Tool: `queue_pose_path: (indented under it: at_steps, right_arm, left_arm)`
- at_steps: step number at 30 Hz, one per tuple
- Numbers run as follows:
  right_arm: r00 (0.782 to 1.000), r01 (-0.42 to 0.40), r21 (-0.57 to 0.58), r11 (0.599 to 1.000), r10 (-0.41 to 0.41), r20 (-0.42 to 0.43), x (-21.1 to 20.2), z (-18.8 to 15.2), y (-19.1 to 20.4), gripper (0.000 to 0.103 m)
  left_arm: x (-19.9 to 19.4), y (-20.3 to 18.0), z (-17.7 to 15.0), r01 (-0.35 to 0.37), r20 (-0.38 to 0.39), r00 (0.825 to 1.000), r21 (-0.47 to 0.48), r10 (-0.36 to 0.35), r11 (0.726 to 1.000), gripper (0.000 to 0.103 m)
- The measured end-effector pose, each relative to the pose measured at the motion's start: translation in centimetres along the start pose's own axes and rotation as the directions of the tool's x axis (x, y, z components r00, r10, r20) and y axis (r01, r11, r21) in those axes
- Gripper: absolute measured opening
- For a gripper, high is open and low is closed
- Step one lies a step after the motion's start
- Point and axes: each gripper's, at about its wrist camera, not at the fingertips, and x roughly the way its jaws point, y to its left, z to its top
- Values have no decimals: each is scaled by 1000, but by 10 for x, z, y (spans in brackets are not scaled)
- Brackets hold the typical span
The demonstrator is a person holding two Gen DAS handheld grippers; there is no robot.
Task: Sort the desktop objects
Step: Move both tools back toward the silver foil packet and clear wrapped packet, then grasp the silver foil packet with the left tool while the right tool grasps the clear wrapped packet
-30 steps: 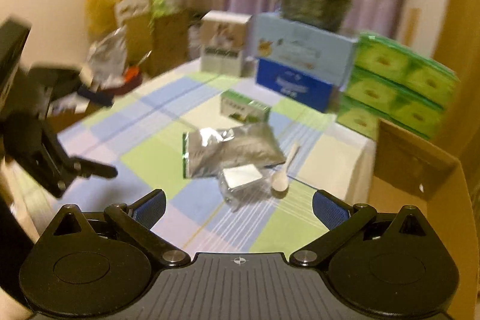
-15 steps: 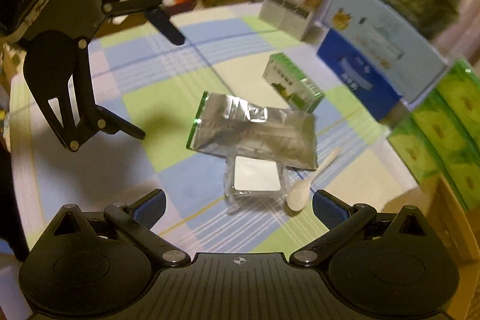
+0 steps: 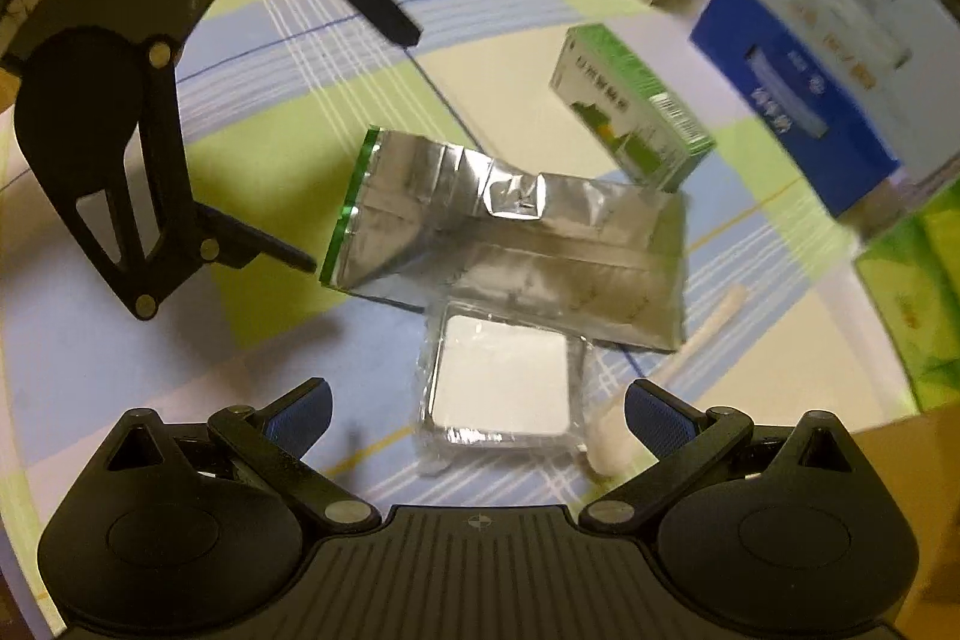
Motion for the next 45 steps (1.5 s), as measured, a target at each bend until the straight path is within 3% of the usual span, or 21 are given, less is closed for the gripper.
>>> queue_pose_path:
  at_steps: [10,12,18,28,33,35,37,41,45]
  right_arm:
    - [997,-39,36,999,42,-69,46,17,-20,100]
    - [996,-43,44,998,46,-72,50,18,-23,96]
    - [995,-60,88,994,67,-78,51,16,-28,70]
    - [987,-21,135,991,42,-157,27,-12,-33,69]
    - [986,-2,154,988,27,-165,20,-22,-34,69]
    - [986,-1,163,987,28,-164,18,-28,-33,69]
    - [986,-9,176,984,39,-164,19,-29,-32,69]
    - [985,-8,192,981,40,-165,13,-37,-28,69]
    - [987,-18,199,980,49,-154,0,-42,-11,69]
  left_arm:
    - [16,10,0,23,-7,1000,28,-22,999,102]
    - [18,10,0,28,-3,1000,29,-28,999,102]
    - [24,9,4,50,-5,999,28,-50,998,102]
    - [55,6,43,84,-41,996,-5,-85,996,101]
    - [80,2,61,97,-108,989,-59,-103,994,85]
    - [88,-3,63,95,-140,985,-47,-101,994,62]
    - [89,-6,64,88,-154,984,-49,-94,995,53]
    - [78,-10,59,91,-183,978,-64,-102,994,45]
    - [56,-23,40,104,-211,969,-106,-125,989,44]
